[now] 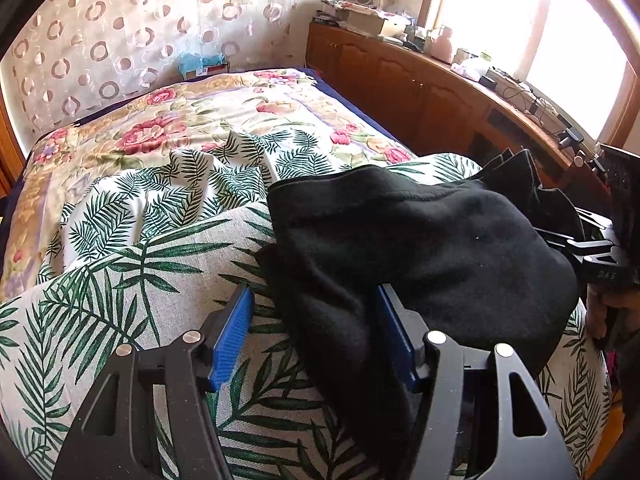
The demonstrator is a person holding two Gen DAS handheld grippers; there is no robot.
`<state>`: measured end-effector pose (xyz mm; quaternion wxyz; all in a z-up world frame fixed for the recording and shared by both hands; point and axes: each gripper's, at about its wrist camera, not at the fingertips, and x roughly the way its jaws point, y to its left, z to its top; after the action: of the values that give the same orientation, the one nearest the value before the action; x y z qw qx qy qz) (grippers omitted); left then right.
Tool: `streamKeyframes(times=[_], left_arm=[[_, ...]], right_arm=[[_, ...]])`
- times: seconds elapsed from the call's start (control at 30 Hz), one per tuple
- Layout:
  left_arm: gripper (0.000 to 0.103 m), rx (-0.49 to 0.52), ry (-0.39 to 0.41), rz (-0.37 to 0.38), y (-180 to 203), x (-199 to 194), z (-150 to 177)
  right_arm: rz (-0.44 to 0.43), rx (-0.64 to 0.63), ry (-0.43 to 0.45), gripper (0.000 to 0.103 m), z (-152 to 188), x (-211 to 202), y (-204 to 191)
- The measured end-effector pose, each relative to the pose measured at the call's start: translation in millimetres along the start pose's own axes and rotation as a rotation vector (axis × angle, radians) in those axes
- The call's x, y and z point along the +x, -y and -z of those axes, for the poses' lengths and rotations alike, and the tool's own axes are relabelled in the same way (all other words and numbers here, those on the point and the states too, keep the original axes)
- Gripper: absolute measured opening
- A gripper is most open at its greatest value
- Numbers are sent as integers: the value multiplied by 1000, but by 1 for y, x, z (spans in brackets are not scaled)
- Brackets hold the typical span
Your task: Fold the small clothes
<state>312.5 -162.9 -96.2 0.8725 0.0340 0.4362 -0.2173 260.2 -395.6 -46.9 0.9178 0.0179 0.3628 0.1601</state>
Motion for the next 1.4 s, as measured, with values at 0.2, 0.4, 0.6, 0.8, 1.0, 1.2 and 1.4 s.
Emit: streamKeyframes(times=[0.2,0.4,0.6,0.8,1.0,1.2,1.4], left_arm=[[63,-1,4,2,0,0,0],[50,-27,8,62,-1,0,-2],[14,-41,13,104,-1,-4,-5],[11,-19,94,126,6,-35,-4],[10,15,183,121,13,-74,-3],[10,0,263,80,-4,-118,0],[10,-33,335,-22,-35,-169,23]], right_arm=[[-42,8,-20,70,-1,4,6],[-77,-6,-35,55,-3,6,3],[-127,12,-43,31,-3,7,2],[-70,-24,12,22,0,-8,-6],[-57,-32,100,21,3,-28,-17],[-81,-88,146,21,-3,-38,-41],[-146,-198,178,21,-24,-36,-89]])
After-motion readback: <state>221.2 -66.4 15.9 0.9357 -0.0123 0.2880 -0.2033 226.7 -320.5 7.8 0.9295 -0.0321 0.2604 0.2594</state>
